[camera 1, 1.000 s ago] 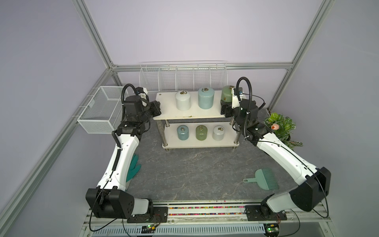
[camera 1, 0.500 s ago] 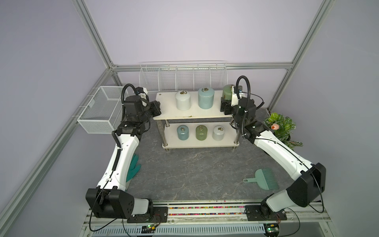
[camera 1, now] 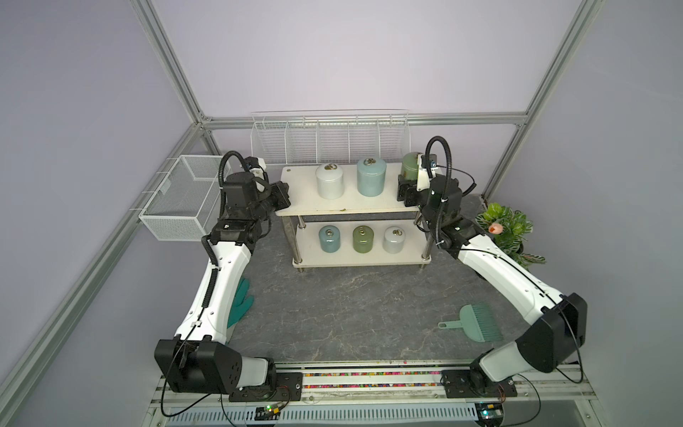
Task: Remove the tea canisters from the shelf
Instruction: Pick up the tea canister from the shelf.
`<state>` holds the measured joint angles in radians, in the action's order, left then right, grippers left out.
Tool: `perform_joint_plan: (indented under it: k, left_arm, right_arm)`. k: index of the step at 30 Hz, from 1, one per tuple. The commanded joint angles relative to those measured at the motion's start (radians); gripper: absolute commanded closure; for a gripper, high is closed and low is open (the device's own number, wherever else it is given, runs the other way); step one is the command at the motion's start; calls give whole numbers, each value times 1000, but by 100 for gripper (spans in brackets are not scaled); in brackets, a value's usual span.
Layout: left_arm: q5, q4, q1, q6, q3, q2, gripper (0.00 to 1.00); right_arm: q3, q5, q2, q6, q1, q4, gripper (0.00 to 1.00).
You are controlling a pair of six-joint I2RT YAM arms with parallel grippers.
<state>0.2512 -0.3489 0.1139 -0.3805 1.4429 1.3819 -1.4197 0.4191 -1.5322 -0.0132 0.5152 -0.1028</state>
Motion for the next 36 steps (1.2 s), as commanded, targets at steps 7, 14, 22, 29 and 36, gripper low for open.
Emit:
perform_joint_plan:
  k: [7,14,22,29,36]
  left_arm:
    - [8,-69,13,5,-33,39,100]
    - [7,-68,13,6,-33,40,100]
    - [9,-66,14,6,-30,42,100]
    - [12,-68,14,4,-28,45,100]
    - [10,-69,15,6,-26,43,100]
  right_arm:
    - [24,-4,-35,62,-5,120,30]
    - [35,-23,-23,80,-6,130,53]
    - [74,-57,17,98,-5,117,54]
    - [110,-123,83,113,-6,129,54]
    - [136,-196,150,107,-6,176,54]
